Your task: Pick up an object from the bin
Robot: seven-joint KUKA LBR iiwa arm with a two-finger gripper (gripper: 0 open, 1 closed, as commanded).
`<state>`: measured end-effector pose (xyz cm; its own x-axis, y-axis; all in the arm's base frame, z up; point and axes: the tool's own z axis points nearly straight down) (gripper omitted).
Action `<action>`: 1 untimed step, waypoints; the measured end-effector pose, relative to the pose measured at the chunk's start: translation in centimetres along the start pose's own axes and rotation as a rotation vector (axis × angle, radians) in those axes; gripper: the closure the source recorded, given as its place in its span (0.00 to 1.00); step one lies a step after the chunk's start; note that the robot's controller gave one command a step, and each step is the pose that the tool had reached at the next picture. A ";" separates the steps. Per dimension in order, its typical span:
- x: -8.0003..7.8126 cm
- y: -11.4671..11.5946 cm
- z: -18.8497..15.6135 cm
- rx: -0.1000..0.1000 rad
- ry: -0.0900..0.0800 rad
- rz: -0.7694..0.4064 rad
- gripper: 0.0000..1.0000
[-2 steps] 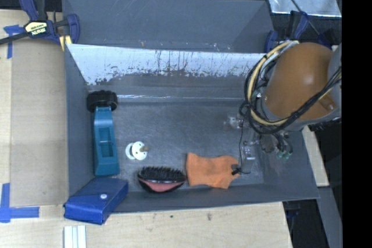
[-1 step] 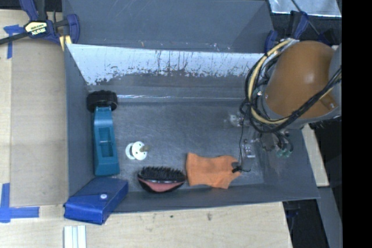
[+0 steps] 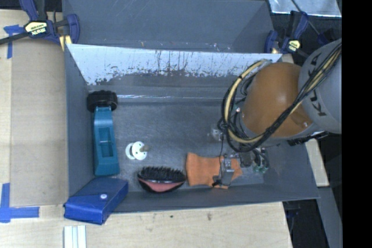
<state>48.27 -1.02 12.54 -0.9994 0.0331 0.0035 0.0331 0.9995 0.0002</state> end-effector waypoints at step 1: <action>-0.2 -1.1 -3.2 0.001 -0.010 0.003 0.00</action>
Offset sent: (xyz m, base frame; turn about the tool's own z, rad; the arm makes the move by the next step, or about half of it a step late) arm -0.0009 -0.0029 -0.0012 -0.0139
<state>48.43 -2.15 15.76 -0.9993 0.0362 -0.0060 0.0362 0.9993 -0.0004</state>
